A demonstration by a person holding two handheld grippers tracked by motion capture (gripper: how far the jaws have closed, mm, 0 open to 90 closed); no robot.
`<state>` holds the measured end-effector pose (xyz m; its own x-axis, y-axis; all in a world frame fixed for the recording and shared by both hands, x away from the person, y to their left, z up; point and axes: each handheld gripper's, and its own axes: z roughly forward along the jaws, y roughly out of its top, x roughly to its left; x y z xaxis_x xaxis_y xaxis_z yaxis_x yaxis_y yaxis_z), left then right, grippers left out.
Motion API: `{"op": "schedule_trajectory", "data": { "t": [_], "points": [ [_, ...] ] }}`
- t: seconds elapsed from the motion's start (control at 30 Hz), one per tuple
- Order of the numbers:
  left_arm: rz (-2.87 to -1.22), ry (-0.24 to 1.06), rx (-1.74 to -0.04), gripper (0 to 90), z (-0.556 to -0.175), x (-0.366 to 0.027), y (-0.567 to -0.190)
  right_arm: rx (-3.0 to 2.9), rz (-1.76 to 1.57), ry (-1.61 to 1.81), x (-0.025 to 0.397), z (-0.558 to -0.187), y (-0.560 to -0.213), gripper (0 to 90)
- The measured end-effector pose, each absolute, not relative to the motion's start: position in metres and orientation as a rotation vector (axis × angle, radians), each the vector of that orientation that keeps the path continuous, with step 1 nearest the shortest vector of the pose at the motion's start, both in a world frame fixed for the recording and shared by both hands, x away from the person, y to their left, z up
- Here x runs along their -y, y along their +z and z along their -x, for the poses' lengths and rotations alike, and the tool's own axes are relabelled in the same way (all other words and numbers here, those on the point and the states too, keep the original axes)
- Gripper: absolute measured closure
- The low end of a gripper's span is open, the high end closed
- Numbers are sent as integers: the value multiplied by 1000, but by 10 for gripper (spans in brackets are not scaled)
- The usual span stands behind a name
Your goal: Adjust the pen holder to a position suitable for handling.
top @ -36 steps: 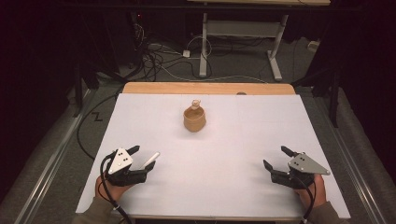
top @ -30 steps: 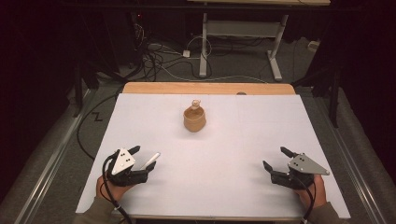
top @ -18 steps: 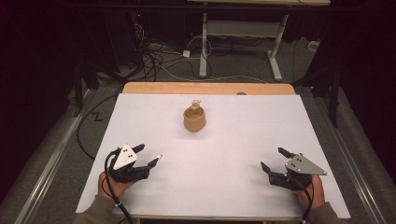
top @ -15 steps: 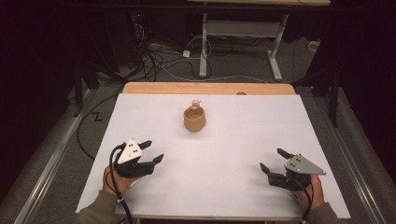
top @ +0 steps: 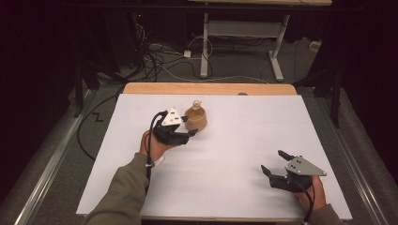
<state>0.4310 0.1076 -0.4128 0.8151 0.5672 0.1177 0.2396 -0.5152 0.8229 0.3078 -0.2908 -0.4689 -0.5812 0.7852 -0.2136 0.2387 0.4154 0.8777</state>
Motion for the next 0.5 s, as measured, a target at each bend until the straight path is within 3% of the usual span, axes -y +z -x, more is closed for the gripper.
{"op": "schedule_trajectory", "data": {
  "t": [0.1, 0.5],
  "points": [
    [-2144, 450, -600, 406, -446, -96, -416, -2060, -851, 1125, 290, -308, -470, 195],
    [-2248, 340, -722, 627, -487, -76, -433, -2079, -838, 1110, 290, -308, -471, 195]
  ]
}}
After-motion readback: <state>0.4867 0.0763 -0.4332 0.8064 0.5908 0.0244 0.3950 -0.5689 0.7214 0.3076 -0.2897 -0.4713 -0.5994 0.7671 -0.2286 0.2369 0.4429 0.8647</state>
